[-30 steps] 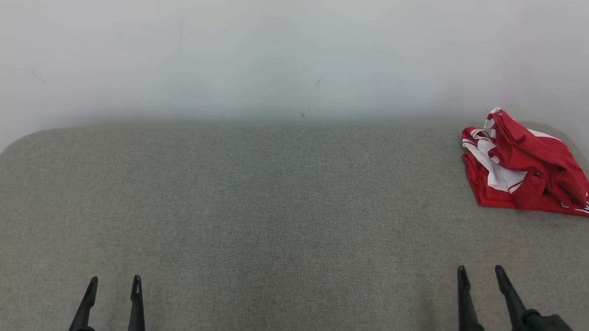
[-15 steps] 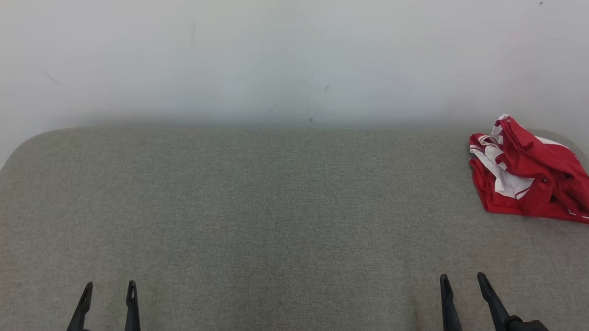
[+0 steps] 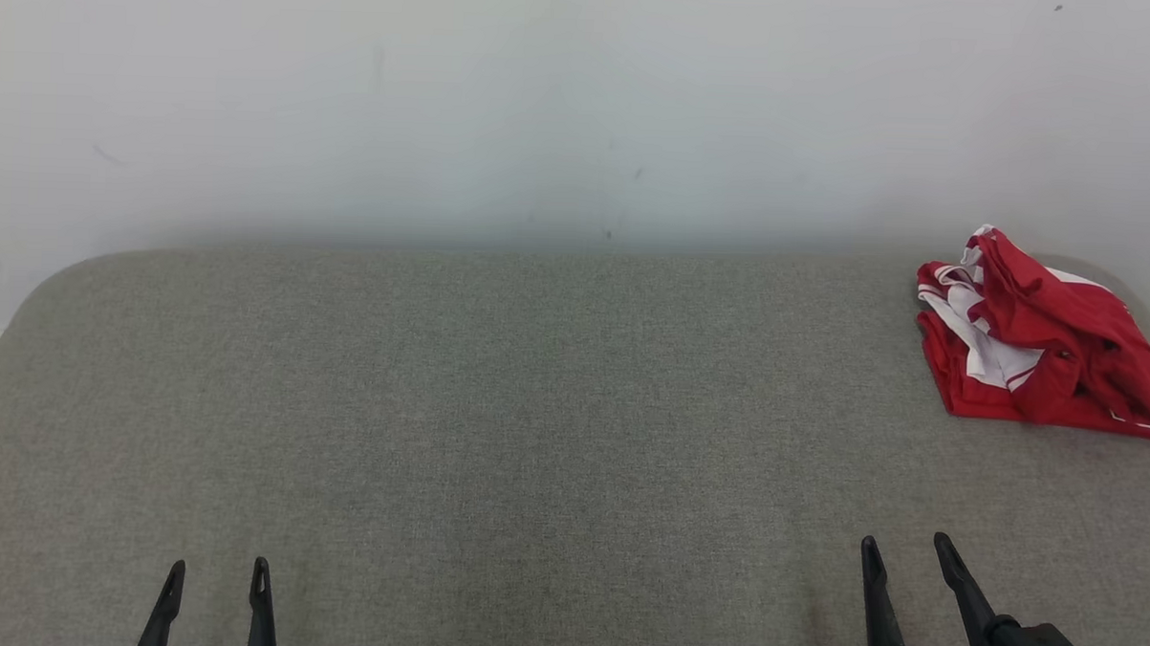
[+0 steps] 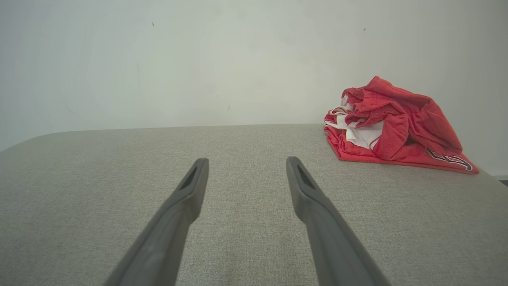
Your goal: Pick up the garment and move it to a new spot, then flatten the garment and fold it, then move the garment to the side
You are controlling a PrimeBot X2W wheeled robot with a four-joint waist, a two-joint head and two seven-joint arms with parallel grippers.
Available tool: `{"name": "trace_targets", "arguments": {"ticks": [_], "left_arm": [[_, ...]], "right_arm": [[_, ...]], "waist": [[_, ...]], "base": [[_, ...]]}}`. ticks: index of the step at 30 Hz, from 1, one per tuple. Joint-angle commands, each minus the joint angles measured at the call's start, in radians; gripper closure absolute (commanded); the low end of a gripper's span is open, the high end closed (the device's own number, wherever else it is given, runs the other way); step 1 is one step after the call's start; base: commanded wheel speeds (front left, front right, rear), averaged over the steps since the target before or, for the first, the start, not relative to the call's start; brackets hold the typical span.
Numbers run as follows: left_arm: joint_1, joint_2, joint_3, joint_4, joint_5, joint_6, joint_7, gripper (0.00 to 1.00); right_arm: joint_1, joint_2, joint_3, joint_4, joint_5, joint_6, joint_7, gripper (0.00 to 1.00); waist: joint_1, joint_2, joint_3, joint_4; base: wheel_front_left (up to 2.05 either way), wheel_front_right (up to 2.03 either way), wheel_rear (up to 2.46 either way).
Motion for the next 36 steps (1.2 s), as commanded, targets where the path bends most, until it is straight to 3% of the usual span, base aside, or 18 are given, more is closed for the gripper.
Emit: {"name": "trace_targets", "arguments": {"ticks": [1,23,24,30,36], "left_arm": [[0.009,0.004,-0.001,0.003,-0.011,0.004,-0.003,0.00],[0.015,0.026,-0.028,-0.012,-0.018,0.002,0.005,0.00],[0.007,0.021,-0.028,-0.008,-0.019,0.003,0.005,1.00],[0.001,0.011,-0.021,0.033,-0.050,0.001,0.023,1.00],[-0.018,0.006,-0.010,0.039,-0.176,-0.008,0.058,1.00]], "right_arm": [[-0.004,-0.001,0.000,0.003,-0.004,-0.003,-0.001,0.00],[-0.002,0.005,-0.001,0.013,0.003,-0.003,-0.001,0.00],[-0.002,0.002,-0.002,0.013,0.001,0.000,0.000,1.00],[0.002,0.004,-0.009,0.050,0.032,0.000,0.015,1.00],[-0.014,0.007,-0.016,0.049,0.159,0.000,0.049,1.00]], "waist": [[0.0000,0.0000,-0.001,0.000],[0.0000,0.0000,-0.002,0.003],[0.0000,0.0000,-0.002,0.003],[0.0000,0.0000,-0.002,0.003],[0.0000,0.0000,0.001,0.002]], "base": [[0.00,0.00,0.00],[0.00,0.00,0.00],[0.00,0.00,0.00],[0.00,0.00,0.00],[0.00,0.00,0.00]]}}
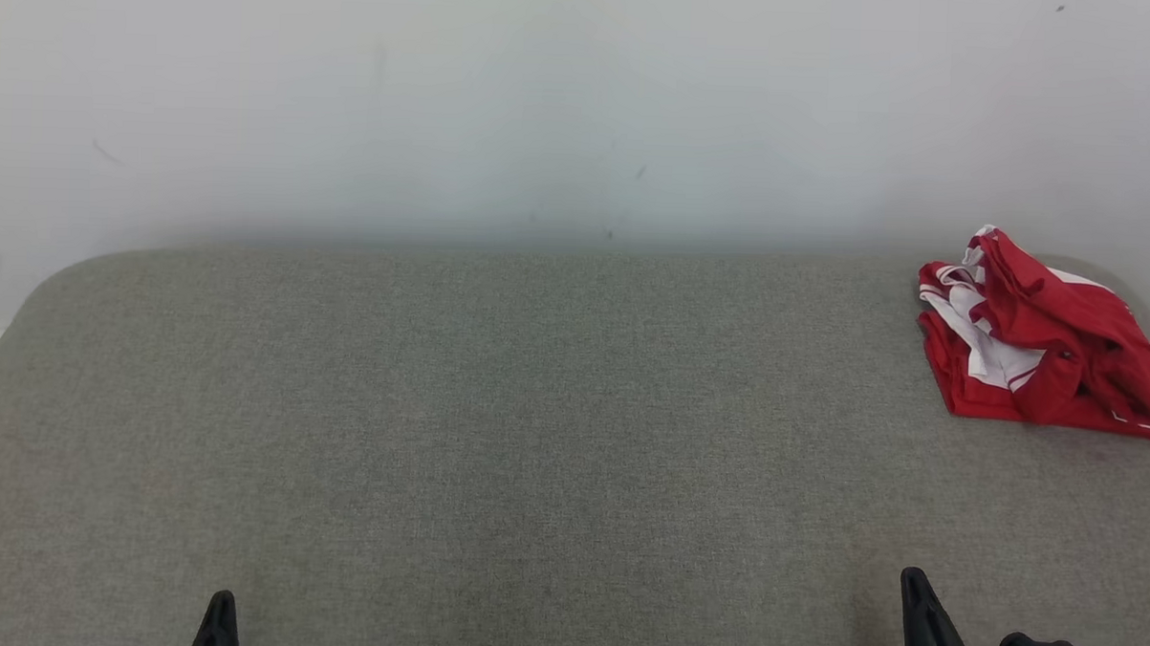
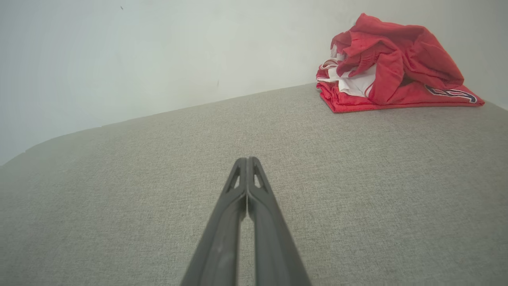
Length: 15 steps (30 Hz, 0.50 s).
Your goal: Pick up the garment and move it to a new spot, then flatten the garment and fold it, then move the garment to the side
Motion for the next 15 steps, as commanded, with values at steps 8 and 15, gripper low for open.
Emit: {"name": "trace_targets", "arguments": {"ticks": [8,15], "left_arm": [[-0.041,-0.004,0.009,-0.016,-0.185,-0.015,0.035,1.00],[-0.056,-0.009,0.015,-0.015,-0.308,-0.024,0.062,1.00]], "right_arm": [[-0.037,0.003,-0.005,-0.024,0.186,0.000,0.037,1.00],[-0.051,0.005,-0.008,-0.027,0.310,0.000,0.066,1.00]], "waist": [[0.0000,0.0000,0.004,-0.002],[0.0000,0.0000,0.006,-0.003]], "base": [[0.00,0.00,0.00],[0.00,0.00,0.00]]}}
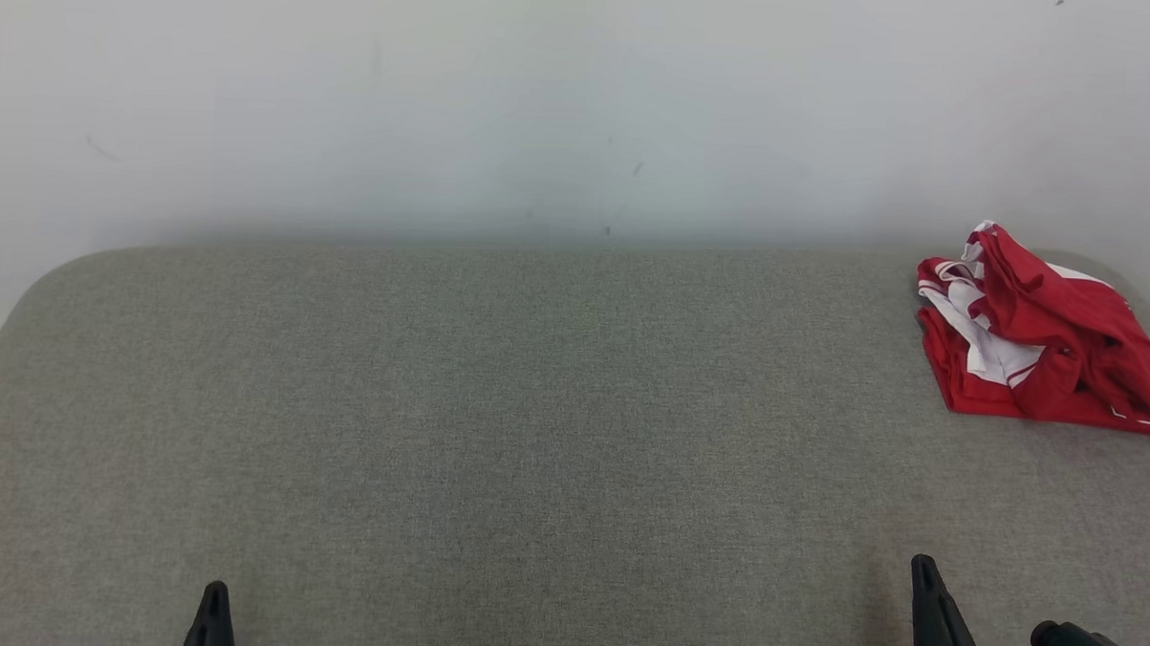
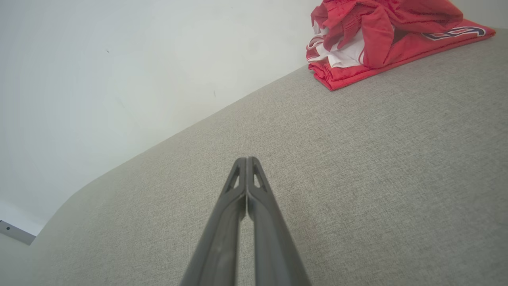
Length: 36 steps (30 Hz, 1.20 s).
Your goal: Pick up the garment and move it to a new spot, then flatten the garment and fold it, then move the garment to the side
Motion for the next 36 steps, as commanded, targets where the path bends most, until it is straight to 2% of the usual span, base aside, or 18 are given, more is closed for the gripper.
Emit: {"name": "trace_targets", "arguments": {"ticks": [1,22,36], "left_arm": [[-0.032,0.000,0.007,-0.014,-0.044,-0.008,0.009,1.00],[-0.073,-0.012,0.026,-0.006,-0.358,-0.028,0.083,1.00],[-0.094,-0.019,0.036,-0.001,-0.519,-0.039,0.123,1.00]], "right_arm": [[-0.029,0.001,-0.004,-0.017,0.044,0.000,0.008,1.00],[-0.065,0.006,-0.015,-0.022,0.360,-0.001,0.085,1.00],[-0.085,0.009,-0.021,-0.023,0.523,-0.001,0.125,1.00]], "waist": [[0.0000,0.0000,0.001,0.000],[0.0000,0.0000,0.009,-0.005],[0.0000,0.0000,0.014,-0.007]], "base": [[0.00,0.00,0.00],[0.00,0.00,0.00],[0.00,0.00,0.00]]}}
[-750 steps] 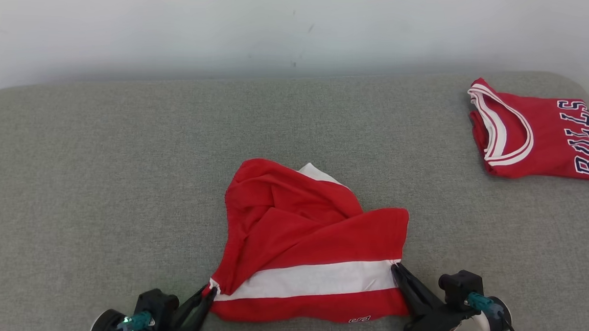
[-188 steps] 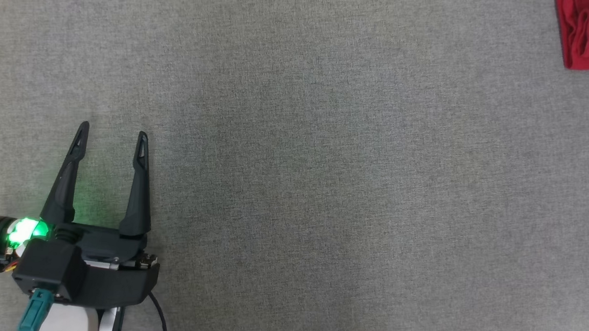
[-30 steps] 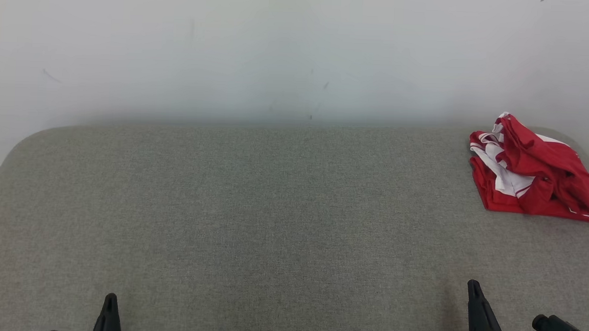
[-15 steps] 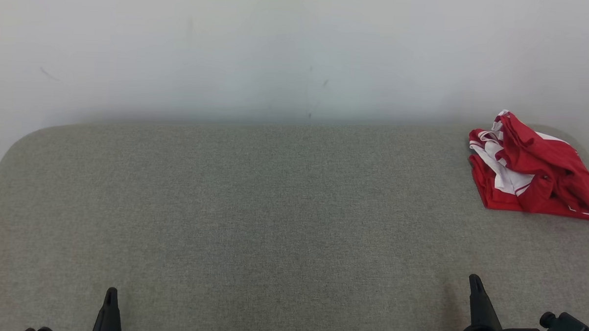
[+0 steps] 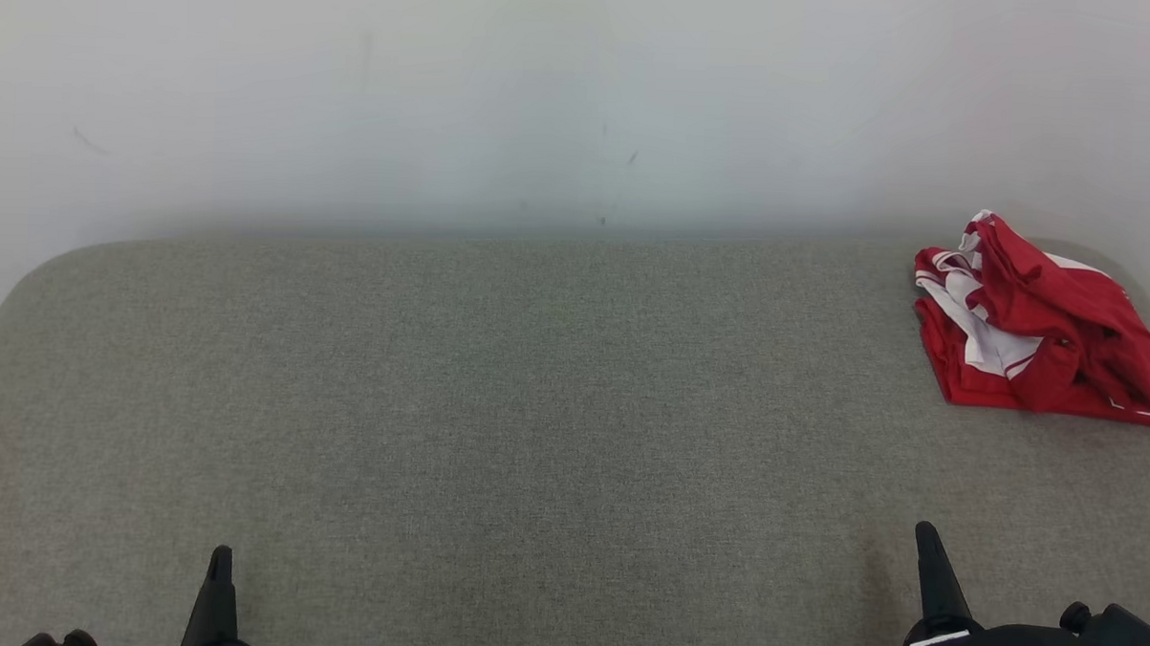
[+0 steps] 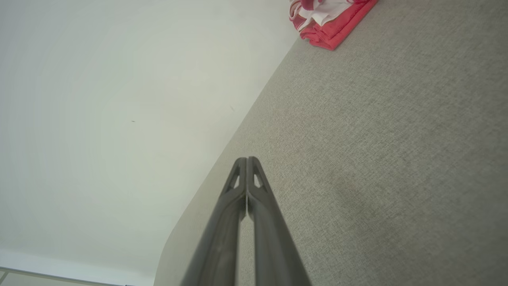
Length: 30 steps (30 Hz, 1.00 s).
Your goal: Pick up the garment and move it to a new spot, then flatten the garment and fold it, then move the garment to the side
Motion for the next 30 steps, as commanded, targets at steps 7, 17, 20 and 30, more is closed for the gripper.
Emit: {"name": "trace_targets", "arguments": {"ticks": [7,17,20,30], "left_arm": [[-0.030,-0.001,0.010,-0.006,-0.096,-0.010,0.024,1.00],[-0.044,-0.006,0.016,-0.002,-0.200,-0.018,0.050,1.00],[-0.048,-0.007,0.018,-0.001,-0.231,-0.018,0.057,1.00],[-0.060,-0.012,0.024,0.002,-0.334,-0.027,0.081,1.00]], "right_arm": [[-0.029,0.003,-0.006,-0.013,0.093,-0.001,0.023,1.00],[-0.042,0.005,-0.010,-0.013,0.198,-0.001,0.049,1.00],[-0.044,0.005,-0.011,-0.014,0.229,-0.001,0.056,1.00],[-0.057,0.007,-0.014,-0.015,0.332,-0.002,0.081,1.00]], "waist": [[0.0000,-0.0001,0.003,-0.001],[0.0000,-0.0001,0.007,-0.004],[0.0000,-0.0001,0.008,-0.004],[0.0000,-0.0001,0.013,-0.007]], "base": [[0.00,0.00,0.00],[0.00,0.00,0.00],[0.00,0.00,0.00],[0.00,0.00,0.00]]}}
